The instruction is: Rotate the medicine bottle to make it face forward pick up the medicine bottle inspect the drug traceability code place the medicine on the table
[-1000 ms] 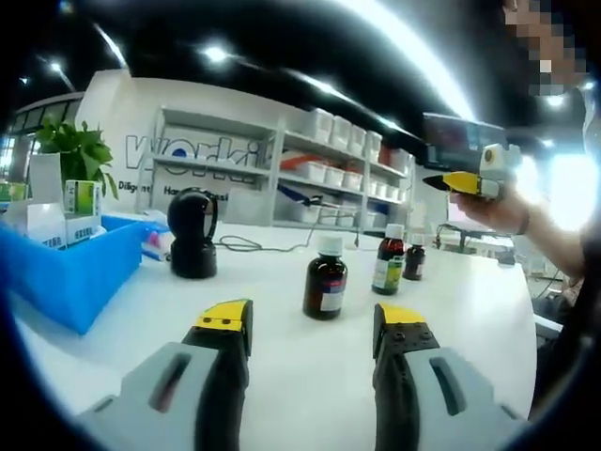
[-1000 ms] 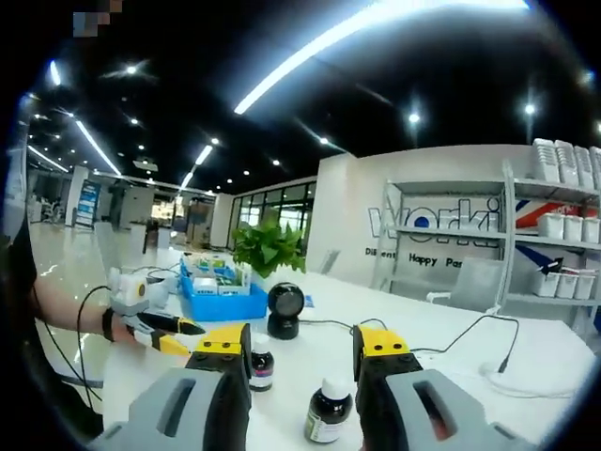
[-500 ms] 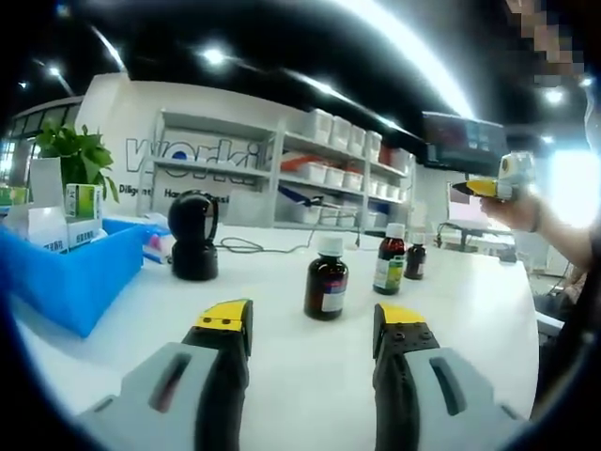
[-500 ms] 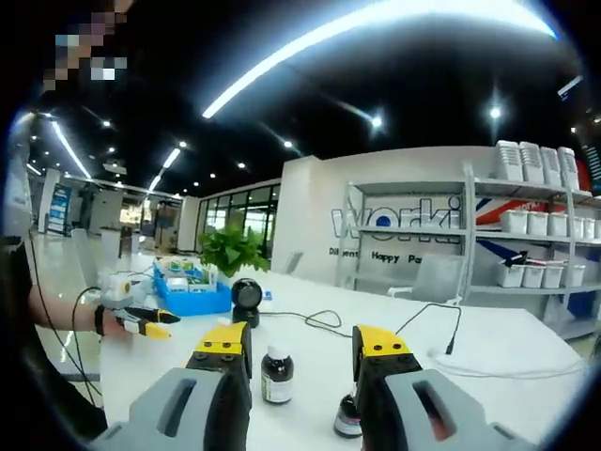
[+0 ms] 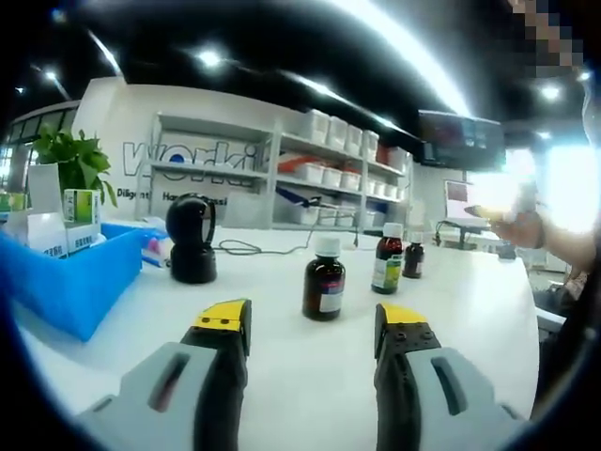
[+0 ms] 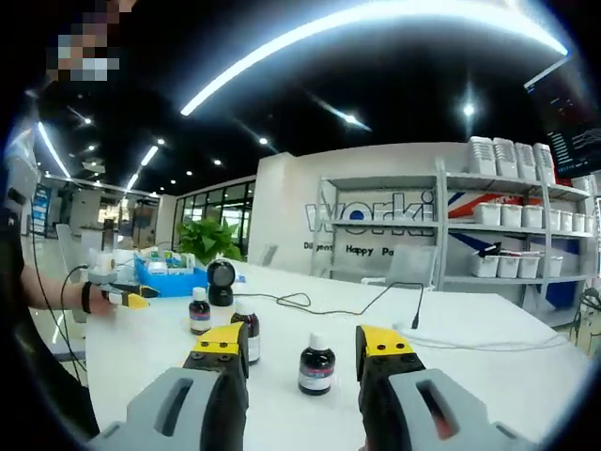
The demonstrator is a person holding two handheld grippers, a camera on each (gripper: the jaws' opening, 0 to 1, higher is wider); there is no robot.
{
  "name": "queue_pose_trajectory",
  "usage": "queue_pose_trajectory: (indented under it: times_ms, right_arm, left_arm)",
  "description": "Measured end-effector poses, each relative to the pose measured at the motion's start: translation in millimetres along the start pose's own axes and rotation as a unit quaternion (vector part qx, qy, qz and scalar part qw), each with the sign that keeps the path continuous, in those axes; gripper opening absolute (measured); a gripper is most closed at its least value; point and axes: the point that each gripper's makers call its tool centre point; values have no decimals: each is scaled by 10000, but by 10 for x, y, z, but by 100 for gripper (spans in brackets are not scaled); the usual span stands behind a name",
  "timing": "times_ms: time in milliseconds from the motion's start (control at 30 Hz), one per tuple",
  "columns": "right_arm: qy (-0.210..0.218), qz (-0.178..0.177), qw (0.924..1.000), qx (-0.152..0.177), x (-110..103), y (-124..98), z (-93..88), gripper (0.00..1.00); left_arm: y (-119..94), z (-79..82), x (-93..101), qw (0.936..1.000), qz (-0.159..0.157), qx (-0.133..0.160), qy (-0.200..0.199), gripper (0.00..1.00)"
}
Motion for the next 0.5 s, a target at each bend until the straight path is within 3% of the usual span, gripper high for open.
queue_pose_trajectory:
  times_ms: [267,500]
  right_arm:
    - [282,-84,9995,61,124,-52,-203,46]
    - [350,-66,9994,11,106,-66,-421,49]
  left_arm:
    - [-31,38,40,10000,-35,63,-38,45]
    - [-56,46,94,9999,-68,52,-61,46]
Point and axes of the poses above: the point that each gripper's makers call its tool centre point, and the gripper's own axes: y roughly forward along the fingers, x roughly to its right, z roughly out of its top, and after that the axes turned 15 degrees about y, right-handed
